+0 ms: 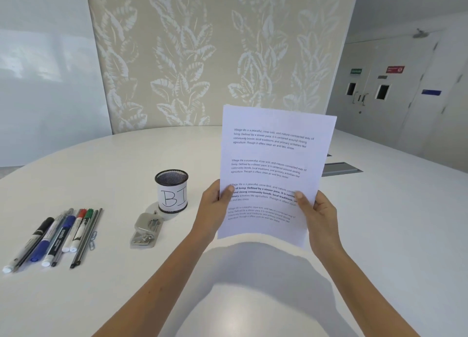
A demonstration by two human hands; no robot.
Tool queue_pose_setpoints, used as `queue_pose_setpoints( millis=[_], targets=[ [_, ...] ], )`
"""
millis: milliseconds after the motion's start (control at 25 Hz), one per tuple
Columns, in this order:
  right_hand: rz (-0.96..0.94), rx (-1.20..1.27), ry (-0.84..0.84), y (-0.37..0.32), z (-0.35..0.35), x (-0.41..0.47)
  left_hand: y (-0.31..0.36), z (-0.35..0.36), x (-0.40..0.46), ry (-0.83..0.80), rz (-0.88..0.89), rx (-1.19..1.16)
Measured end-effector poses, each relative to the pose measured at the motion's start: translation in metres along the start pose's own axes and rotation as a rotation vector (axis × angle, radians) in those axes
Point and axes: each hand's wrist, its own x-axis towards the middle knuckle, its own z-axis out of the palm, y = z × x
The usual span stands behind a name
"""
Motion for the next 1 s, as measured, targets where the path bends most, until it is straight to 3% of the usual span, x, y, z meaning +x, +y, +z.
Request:
queue_pose_setpoints(
  millis=[160, 280, 360, 560, 680, 800, 880, 1000],
  targets=[
    [0.092, -0.002, -0.056, 0.032, -0.003, -0.015, -0.034, -0.003, -0.018, 0.062, -0.114, 0.058],
    [0.044, -0.060, -0.024, 0.031, -0.005, -0.011, -0.031, -0.006, -0.015, 0.057, -0.107, 0.021],
    [-0.021, -0.121, -0.001, 0.016, -0.007, 0.004, -0.008, -0.015, 0.005, 0.101, -0.028, 0.057],
    [-0.181, -0.472, -0.040, -0.033, -0.016, 0.048, 0.062, -0.046, 0.051, 0.246, 0.450, 0.581],
    [-0.337, -0.792, -0.178, -0.064, -0.012, 0.063, 0.091, -0.057, 0.058, 0.124, 0.423, 0.748],
    [-0.477, -1.042, -0.305, -0.086, -0.002, 0.066, 0.097, -0.064, 0.054, -0.115, 0.234, 0.659],
    [-0.540, -1.100, -0.325, -0.094, 0.001, 0.067, 0.089, -0.063, 0.048, -0.171, 0.143, 0.477],
    [-0.560, -0.959, -0.145, -0.096, -0.004, 0.071, 0.074, -0.063, 0.041, -0.124, 0.099, 0.275]
  ],
)
